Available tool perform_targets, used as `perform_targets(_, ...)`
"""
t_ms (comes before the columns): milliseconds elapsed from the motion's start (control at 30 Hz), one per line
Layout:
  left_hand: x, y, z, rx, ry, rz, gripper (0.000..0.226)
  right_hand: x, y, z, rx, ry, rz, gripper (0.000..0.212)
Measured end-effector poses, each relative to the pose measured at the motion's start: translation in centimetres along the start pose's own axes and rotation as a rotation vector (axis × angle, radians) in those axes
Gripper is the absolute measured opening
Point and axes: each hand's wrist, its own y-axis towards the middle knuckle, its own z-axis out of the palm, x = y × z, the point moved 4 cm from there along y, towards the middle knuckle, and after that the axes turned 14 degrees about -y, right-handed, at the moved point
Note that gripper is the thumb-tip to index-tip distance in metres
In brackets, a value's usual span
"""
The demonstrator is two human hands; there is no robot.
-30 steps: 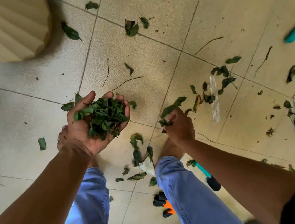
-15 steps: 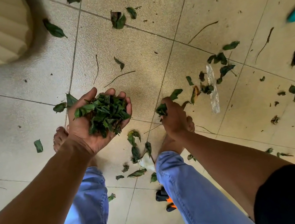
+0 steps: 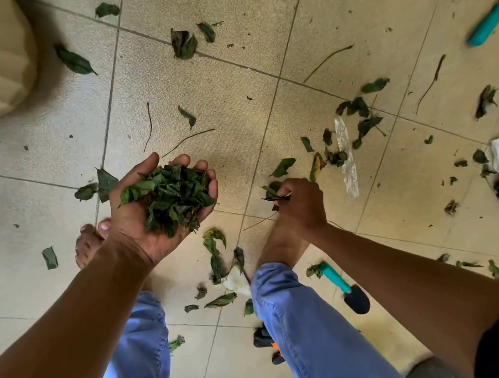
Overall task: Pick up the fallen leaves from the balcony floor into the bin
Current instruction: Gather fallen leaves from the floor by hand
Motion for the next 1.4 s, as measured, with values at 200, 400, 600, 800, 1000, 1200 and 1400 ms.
perform_targets(200, 0.5, 0.6, 0.8, -0.018, 0.005, -0.003, 0.036, -1.3, 2.5, -2.0, 0.011, -0.055, -0.042, 0.023)
perform_targets(400, 0.9, 0.9, 0.7, -0.024, 0.014, -0.014, 0.038, 0.4, 5.1, -2.4, 0.076, -0.297, -0.192, 0.018)
perform_targets(600, 0.7, 1.0, 0.4, -0.036, 0.010, -0.012, 0.037, 1.4, 5.0, -1.9, 0.018, -0.408, -0.282, 0.013)
perform_targets(800, -0.2, 1.4, 0.4, -0.044, 0.010, 0.003, 0.037, 1.5, 5.3, -1.7, 0.022, -0.434, -0.301, 0.016)
perform_targets(1000, -0.6, 0.8, 1.4, -0.032, -0.013, 0.018, 0.036, 1.3, 6.2, -3.8, 0.053, -0.223, -0.171, 0.012)
perform_targets(1200, -0.8, -2.6, 5.4, -0.035, -0.067, 0.050, 0.035, 6.3, 4.3, -13.4, -0.161, 0.114, -0.122, 0.018)
perform_targets(1400, -3.3, -8.2, 12.2, 0.005, -0.111, 0.107, 0.034, 17.3, -0.8, -27.1, -0.202, 0.553, -0.177, 0.034)
